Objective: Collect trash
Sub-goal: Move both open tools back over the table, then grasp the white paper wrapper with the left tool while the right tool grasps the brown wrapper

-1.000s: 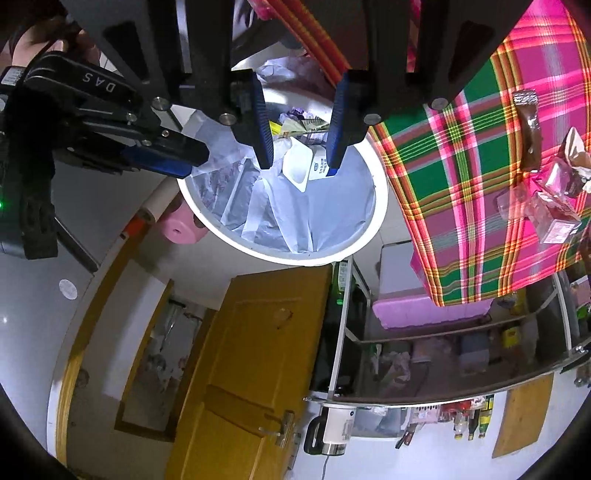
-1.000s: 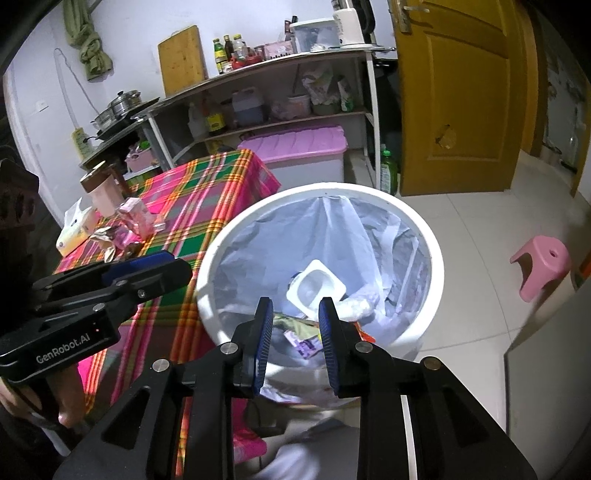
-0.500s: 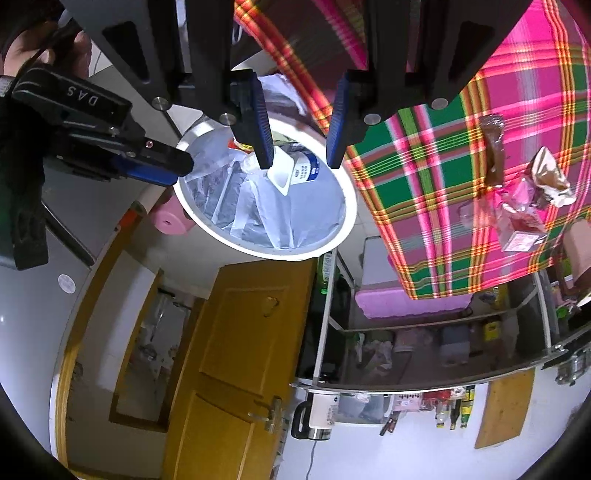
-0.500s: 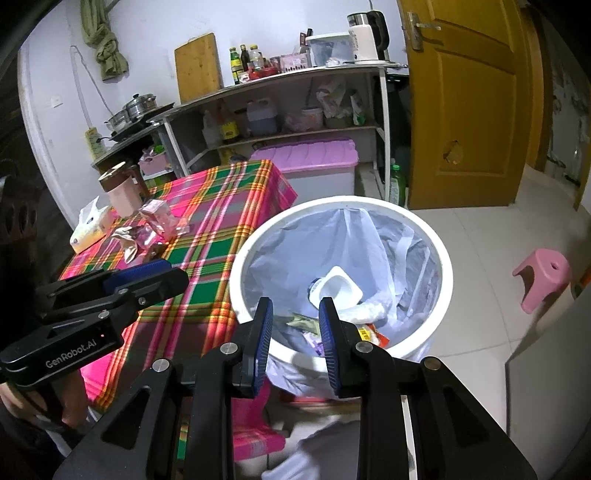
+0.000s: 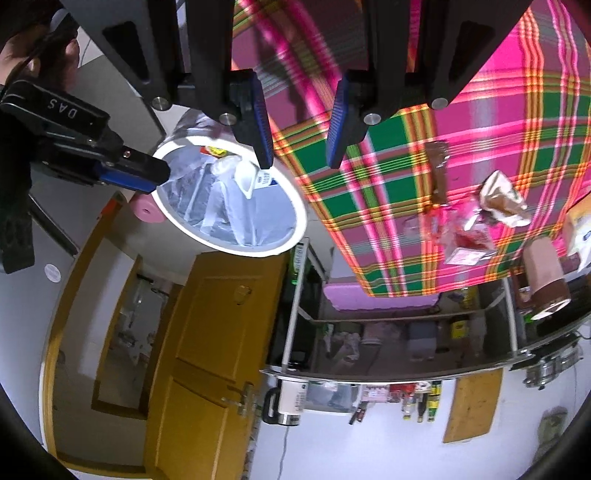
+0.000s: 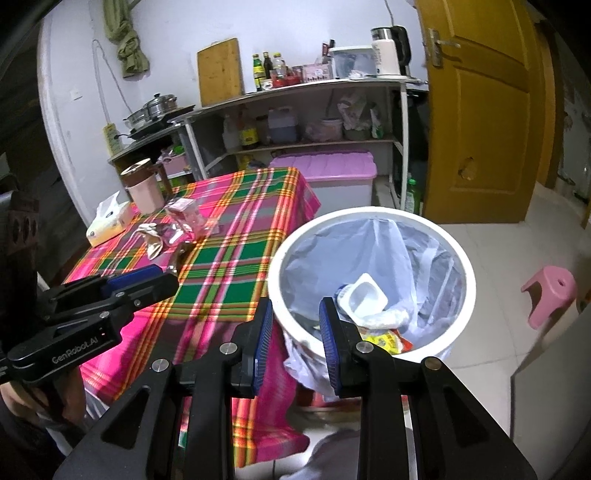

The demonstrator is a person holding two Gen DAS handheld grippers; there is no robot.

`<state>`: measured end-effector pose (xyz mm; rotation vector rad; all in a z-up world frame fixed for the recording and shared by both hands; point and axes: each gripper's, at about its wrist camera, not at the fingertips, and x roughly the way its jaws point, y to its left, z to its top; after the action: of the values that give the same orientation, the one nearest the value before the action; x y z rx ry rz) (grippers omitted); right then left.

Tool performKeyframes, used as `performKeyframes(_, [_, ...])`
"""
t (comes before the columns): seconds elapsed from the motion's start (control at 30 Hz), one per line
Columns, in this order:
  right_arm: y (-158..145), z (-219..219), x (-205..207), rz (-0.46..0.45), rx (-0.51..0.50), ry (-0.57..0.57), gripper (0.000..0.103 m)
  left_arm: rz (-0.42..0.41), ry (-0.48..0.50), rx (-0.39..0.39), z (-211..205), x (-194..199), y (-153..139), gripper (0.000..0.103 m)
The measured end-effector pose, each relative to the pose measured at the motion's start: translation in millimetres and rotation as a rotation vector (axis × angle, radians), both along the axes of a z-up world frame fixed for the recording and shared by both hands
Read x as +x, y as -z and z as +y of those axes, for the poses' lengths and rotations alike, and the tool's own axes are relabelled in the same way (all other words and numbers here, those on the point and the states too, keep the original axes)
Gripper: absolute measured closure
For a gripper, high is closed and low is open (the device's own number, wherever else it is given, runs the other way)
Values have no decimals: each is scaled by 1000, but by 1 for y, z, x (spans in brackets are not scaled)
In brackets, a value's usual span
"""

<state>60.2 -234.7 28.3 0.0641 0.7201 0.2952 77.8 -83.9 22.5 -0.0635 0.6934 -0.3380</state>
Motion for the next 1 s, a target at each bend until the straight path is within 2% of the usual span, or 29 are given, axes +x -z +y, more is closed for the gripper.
performKeyframes(0.5, [-1, 40, 7, 0, -8, -95, 75, -5, -119, 29, 49, -13, -1, 74])
performKeyframes(0.67, [-2, 55, 13, 1, -13, -137, 63, -5, -148, 30, 63, -13, 0, 74])
performKeyframes(1.0, [1, 81, 33, 20, -29, -183, 62, 6, -205, 18, 95, -5, 3, 74])
